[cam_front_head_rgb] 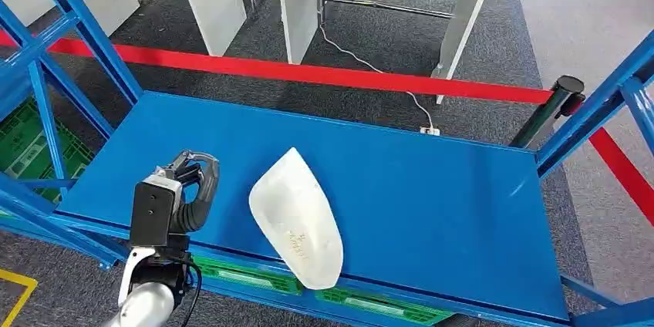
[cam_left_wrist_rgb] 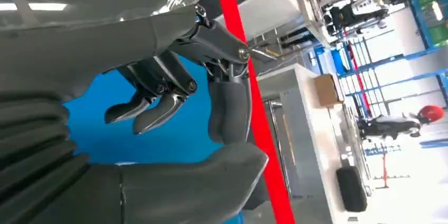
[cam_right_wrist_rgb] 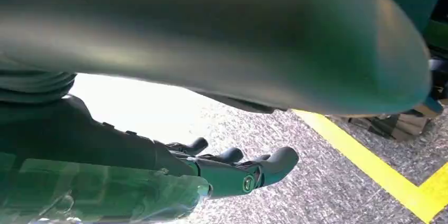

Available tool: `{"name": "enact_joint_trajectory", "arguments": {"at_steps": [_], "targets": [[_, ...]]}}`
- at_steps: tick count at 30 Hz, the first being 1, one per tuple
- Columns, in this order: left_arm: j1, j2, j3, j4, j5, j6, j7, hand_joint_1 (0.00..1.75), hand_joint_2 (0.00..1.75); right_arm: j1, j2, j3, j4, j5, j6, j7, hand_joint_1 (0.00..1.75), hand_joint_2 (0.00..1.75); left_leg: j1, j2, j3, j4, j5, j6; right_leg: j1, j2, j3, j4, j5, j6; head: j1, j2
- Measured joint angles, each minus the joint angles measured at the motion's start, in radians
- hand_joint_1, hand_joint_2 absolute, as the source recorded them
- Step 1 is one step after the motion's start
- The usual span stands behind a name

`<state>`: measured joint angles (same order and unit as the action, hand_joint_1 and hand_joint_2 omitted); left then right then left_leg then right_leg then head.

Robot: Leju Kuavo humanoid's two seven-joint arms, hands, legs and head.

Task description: Take the parts from the cabinet and place them on the table.

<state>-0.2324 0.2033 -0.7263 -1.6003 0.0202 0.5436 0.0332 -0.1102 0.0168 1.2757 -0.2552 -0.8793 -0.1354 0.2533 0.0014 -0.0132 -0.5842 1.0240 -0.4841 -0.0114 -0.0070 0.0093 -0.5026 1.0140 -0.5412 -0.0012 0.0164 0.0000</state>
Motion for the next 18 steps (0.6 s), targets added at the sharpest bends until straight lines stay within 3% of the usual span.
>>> {"name": "enact_joint_trajectory", "arguments": {"at_steps": [2, 3, 4, 5, 7, 10, 12, 15, 16, 18], "targets": [[-0.001, 0.0, -0.002, -0.003, -0.011, 0.004, 0.005, 1.75, 1.75, 0.0, 0.0, 0.0, 0.0, 0.0, 0.001, 0.0, 0.0, 0.0, 0.0, 0.0, 0.0, 0.0, 0.0, 0.0, 0.0, 0.0, 0.0, 0.0, 0.0, 0.0, 0.0, 0.0], [-0.002, 0.0, -0.003, -0.006, -0.012, 0.004, 0.006, 0.05, 1.75, 0.0, 0.0, 0.0, 0.0, 0.0, 0.002, 0.0, 0.0, 0.0, 0.0, 0.0, 0.0, 0.0, 0.0, 0.0, 0.0, 0.0, 0.0, 0.0, 0.0, 0.0, 0.0, 0.0], [-0.004, 0.0, -0.005, -0.007, -0.014, 0.003, 0.007, 0.0, 1.75, 0.0, 0.0, 0.0, 0.0, 0.0, 0.003, 0.0, 0.0, 0.0, 0.0, 0.0, 0.0, 0.0, 0.0, 0.0, 0.0, 0.0, 0.0, 0.0, 0.0, 0.0, 0.0, 0.0], [-0.005, 0.0, -0.006, -0.008, -0.019, 0.001, 0.01, 0.0, 0.0, 0.0, 0.0, 0.001, 0.0, 0.0, 0.004, 0.0, 0.0, 0.0, 0.0, 0.0, 0.0, 0.0, 0.0, 0.0, 0.0, 0.0, 0.0, 0.0, 0.0, 0.0, 0.0, 0.0], [-0.01, 0.001, -0.01, -0.008, -0.057, -0.008, 0.018, 0.0, 0.0, 0.0, 0.0, 0.001, 0.0, 0.0, 0.007, 0.0, 0.0, 0.0, 0.0, 0.0, 0.0, 0.0, 0.0, 0.0, 0.0, 0.0, 0.0, 0.0, 0.0, 0.0, 0.0, 0.0], [-0.031, 0.01, -0.023, -0.008, -0.25, -0.027, 0.091, 0.0, 0.0, -0.001, 0.0, 0.003, 0.0, 0.0, 0.015, 0.0, 0.0, 0.0, 0.0, 0.0, 0.0, 0.0, 0.0, 0.0, 0.0, 0.0, 0.0, 0.0, 0.0, 0.0, 0.0, 0.0], [-0.051, 0.023, -0.042, -0.013, -0.451, -0.081, 0.183, 0.0, 0.0, -0.001, 0.0, 0.006, 0.0, 0.0, 0.021, 0.0, 0.0, 0.0, 0.0, 0.0, 0.0, 0.0, 0.0, 0.0, 0.0, 0.0, 0.0, 0.0, 0.0, 0.0, 0.0, 0.0], [-0.088, 0.051, -0.077, -0.026, -0.804, -0.213, 0.333, 0.0, 0.0, -0.001, 0.0, 0.007, 0.0, 0.0, 0.029, 0.0, 0.0, 0.0, 0.0, 0.0, 0.0, 0.0, 0.0, 0.0, 0.0, 0.0, 0.0, 0.0, 0.0, 0.0, 0.0, 0.0], [-0.105, 0.063, -0.095, -0.032, -0.888, -0.253, 0.363, 0.0, 0.0, -0.001, 0.0, 0.007, 0.0, 0.0, 0.032, 0.0, 0.0, 0.0, 0.0, 0.0, 0.0, 0.0, 0.0, 0.0, 0.0, 0.0, 0.0, 0.0, 0.0, 0.0, 0.0, 0.0], [-0.121, 0.081, -0.119, -0.044, -0.944, -0.284, 0.383, 0.0, 0.0, -0.001, 0.0, 0.008, 0.0, 0.0, 0.035, 0.0, 0.0, 0.0, 0.0, 0.0, 0.0, 0.0, 0.0, 0.0, 0.0, 0.0, 0.001, 0.0, 0.0, 0.0, 0.0, 0.0]]}}
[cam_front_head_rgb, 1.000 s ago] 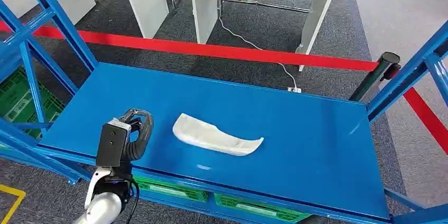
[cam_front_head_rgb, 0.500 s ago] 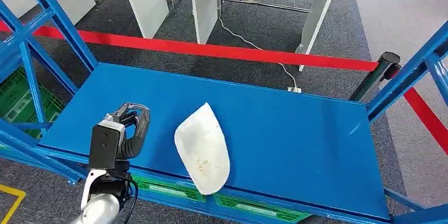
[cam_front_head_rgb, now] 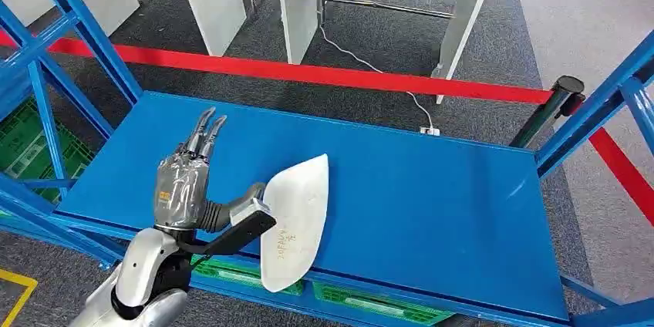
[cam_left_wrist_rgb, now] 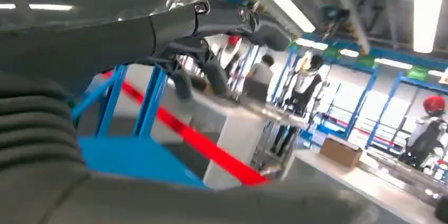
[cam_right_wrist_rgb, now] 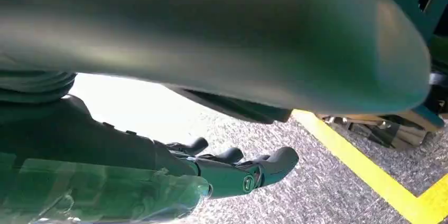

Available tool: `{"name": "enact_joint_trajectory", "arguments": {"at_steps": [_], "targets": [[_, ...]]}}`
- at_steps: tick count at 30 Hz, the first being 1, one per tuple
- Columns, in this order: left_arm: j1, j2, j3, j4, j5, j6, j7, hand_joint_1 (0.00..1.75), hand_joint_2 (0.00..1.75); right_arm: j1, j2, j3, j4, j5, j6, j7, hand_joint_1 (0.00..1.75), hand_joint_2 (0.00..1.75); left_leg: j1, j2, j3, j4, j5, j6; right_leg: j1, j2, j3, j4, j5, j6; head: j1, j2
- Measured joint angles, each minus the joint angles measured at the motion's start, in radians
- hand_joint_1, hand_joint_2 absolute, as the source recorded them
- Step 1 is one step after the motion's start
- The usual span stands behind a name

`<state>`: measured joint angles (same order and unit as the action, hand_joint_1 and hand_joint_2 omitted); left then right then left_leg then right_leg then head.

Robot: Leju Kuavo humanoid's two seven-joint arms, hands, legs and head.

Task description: Take the parts from the cabinet and place them on the table.

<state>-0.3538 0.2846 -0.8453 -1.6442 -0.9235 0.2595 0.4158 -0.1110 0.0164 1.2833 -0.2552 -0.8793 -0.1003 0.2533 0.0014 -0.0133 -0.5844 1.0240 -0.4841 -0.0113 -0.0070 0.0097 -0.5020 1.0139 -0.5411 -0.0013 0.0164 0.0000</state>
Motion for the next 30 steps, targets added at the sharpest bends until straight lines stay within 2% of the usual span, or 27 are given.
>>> {"name": "enact_joint_trajectory", "arguments": {"at_steps": [8, 11, 19, 25, 30], "targets": [[-0.018, 0.038, -0.047, -0.014, 0.002, -0.044, 0.012, 0.0, 0.0, 0.0, 0.0, 0.004, 0.0, 0.0, 0.004, 0.0, 0.0, 0.0, 0.0, 0.0, 0.0, 0.0, 0.0, 0.0, 0.0, 0.0, 0.0, 0.0, 0.0, 0.0, 0.0, 0.0], [-0.029, 0.051, -0.062, -0.014, -0.004, -0.08, 0.012, 0.0, 0.0, -0.001, 0.0, 0.008, 0.0, 0.002, 0.008, -0.003, 0.0, 0.0, 0.0, 0.0, 0.0, 0.0, 0.0, 0.0, 0.0, 0.0, -0.001, 0.0, 0.0, 0.0, 0.0, 0.0], [-0.042, 0.073, -0.093, -0.021, -0.018, -0.097, 0.015, 0.0, 0.0, -0.001, 0.0, 0.011, 0.0, 0.002, 0.009, -0.004, 0.0, 0.0, 0.0, 0.0, -0.001, 0.0, 0.0, 0.0, 0.0, 0.0, -0.001, 0.0, 0.0, 0.0, 0.0, 0.0], [-0.059, 0.114, -0.125, -0.04, -0.053, -0.212, -0.005, 0.0, 0.0, -0.001, 0.0, 0.015, 0.0, 0.014, 0.018, -0.005, 0.0, 0.0, 0.0, 0.0, -0.001, 0.0, 0.0, 0.0, 0.0, 0.0, -0.001, 0.0, 0.0, 0.0, 0.0, 0.0], [-0.055, 0.156, -0.157, -0.047, -0.019, -0.294, -0.009, 0.0, 0.0, -0.001, -0.002, 0.017, 0.0, 0.023, 0.019, -0.005, 0.0, 0.0, 0.0, 0.0, -0.001, 0.0, 0.0, 0.0, 0.0, 0.0, -0.001, 0.0, 0.0, 0.0, 0.0, 0.0]]}}
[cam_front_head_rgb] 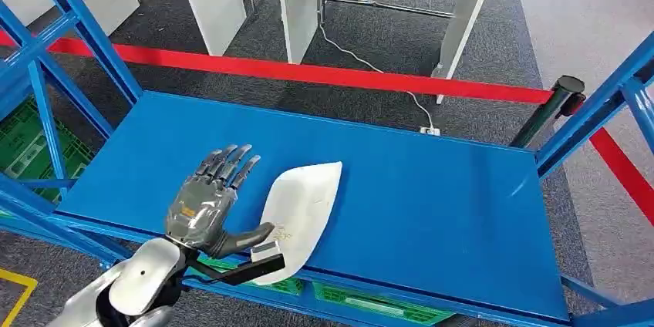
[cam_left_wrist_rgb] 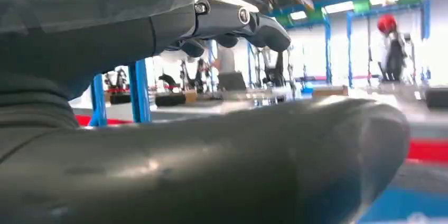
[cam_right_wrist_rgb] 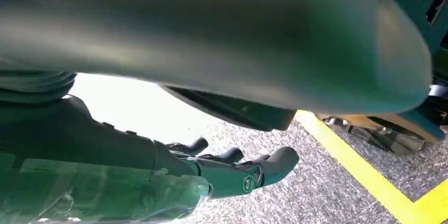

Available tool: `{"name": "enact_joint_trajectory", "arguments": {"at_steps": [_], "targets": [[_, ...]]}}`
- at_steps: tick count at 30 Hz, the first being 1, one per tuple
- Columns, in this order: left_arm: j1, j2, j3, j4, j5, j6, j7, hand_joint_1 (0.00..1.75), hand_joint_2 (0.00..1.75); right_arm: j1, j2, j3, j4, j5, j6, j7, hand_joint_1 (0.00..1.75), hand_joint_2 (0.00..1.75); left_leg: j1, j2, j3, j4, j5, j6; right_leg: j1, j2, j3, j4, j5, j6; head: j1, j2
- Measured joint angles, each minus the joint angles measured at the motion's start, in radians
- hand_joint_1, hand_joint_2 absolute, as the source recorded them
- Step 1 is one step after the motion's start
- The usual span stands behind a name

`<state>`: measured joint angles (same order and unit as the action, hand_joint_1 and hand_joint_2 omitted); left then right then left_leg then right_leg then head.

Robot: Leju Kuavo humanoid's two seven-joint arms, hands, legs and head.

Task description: Take the parts from the cabinet and place them on the table.

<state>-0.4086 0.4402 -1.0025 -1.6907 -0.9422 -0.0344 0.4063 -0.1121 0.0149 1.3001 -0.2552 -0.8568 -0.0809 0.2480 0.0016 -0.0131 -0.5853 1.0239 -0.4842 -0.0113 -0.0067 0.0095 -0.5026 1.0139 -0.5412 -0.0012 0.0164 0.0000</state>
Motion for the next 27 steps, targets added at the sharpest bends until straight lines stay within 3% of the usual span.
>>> {"name": "enact_joint_trajectory", "arguments": {"at_steps": [6, 27], "targets": [[0.007, 0.035, -0.036, 0.0, 0.011, -0.095, -0.008, 0.0, 0.0, 0.0, 0.0, 0.0, 0.0, 0.009, 0.001, 0.0, 0.0, 0.0, 0.0, 0.0, 0.0, 0.0, 0.0, 0.0, 0.0, 0.0, 0.0, 0.0, 0.0, 0.0, 0.0, 0.0], [0.042, 0.106, -0.105, 0.018, 0.004, -0.145, -0.008, 0.0, 0.0, -0.002, 0.0, 0.016, 0.0, 0.026, 0.005, -0.006, 0.0, 0.0, 0.0, 0.0, 0.0, 0.0, 0.0, 0.0, 0.0, 0.0, -0.001, 0.0, 0.0, 0.0, 0.0, 0.0]]}}
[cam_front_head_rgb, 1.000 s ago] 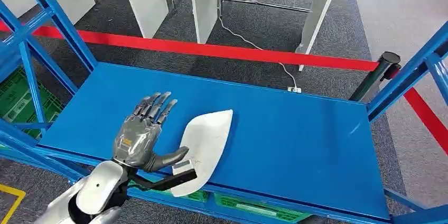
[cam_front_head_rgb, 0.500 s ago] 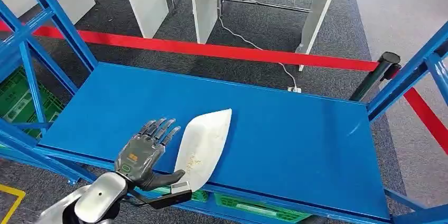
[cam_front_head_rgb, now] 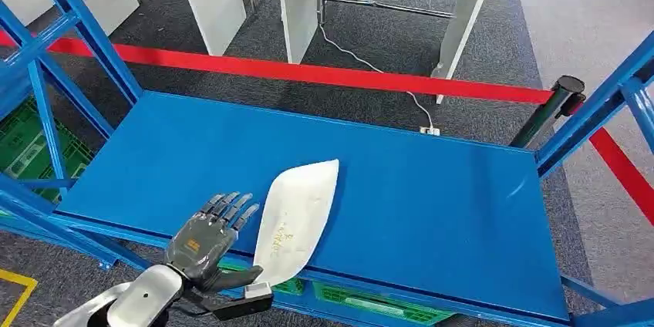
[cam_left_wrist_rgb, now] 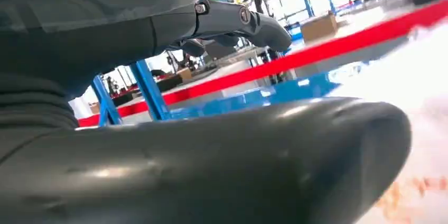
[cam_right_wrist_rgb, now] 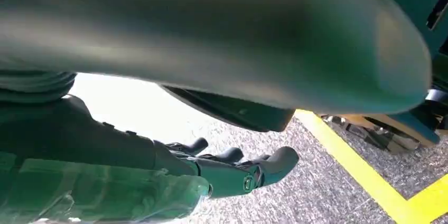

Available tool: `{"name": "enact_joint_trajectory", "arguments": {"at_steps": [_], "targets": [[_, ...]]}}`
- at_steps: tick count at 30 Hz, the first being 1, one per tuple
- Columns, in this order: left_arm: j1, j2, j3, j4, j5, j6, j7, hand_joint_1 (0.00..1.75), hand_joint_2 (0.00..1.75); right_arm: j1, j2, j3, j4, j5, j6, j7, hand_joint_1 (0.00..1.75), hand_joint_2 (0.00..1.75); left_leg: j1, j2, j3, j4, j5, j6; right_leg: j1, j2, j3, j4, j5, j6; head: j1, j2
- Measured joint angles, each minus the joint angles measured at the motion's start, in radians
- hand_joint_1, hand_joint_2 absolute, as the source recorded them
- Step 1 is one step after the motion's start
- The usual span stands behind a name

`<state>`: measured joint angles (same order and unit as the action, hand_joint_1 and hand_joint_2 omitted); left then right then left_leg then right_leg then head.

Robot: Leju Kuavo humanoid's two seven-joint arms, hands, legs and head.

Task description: Take the parts from the cabinet and place them on the table.

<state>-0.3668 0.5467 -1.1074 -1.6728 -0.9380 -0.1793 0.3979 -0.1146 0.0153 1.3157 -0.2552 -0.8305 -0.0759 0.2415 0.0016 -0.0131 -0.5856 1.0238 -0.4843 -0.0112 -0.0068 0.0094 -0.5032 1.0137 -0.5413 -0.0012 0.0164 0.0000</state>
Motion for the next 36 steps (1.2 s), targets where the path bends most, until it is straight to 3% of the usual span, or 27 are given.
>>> {"name": "enact_joint_trajectory", "arguments": {"at_steps": [7, 13, 36], "targets": [[0.032, 0.011, -0.012, 0.028, 0.02, -0.038, -0.016, 0.0, 0.0, -0.001, 0.0, 0.008, 0.0, 0.008, -0.001, -0.002, 0.0, 0.0, 0.0, 0.0, 0.0, 0.0, 0.0, 0.0, 0.0, 0.0, 0.0, 0.0, 0.0, 0.0, 0.0, 0.0], [0.056, 0.048, -0.027, 0.047, 0.036, -0.081, -0.019, 0.0, 0.0, -0.001, 0.0, 0.009, 0.0, 0.012, 0.002, -0.002, 0.0, 0.0, 0.0, 0.0, 0.0, 0.0, 0.0, 0.0, 0.0, 0.0, 0.0, 0.0, 0.0, 0.0, 0.0, 0.0], [0.076, 0.072, -0.057, 0.091, 0.058, -0.03, -0.021, 0.0, 0.0, -0.002, 0.0, 0.01, 0.0, 0.018, 0.003, -0.002, 0.0, 0.0, 0.0, 0.0, 0.0, 0.0, 0.0, 0.0, 0.0, 0.0, 0.0, 0.0, 0.0, 0.0, 0.0, 0.0]]}}
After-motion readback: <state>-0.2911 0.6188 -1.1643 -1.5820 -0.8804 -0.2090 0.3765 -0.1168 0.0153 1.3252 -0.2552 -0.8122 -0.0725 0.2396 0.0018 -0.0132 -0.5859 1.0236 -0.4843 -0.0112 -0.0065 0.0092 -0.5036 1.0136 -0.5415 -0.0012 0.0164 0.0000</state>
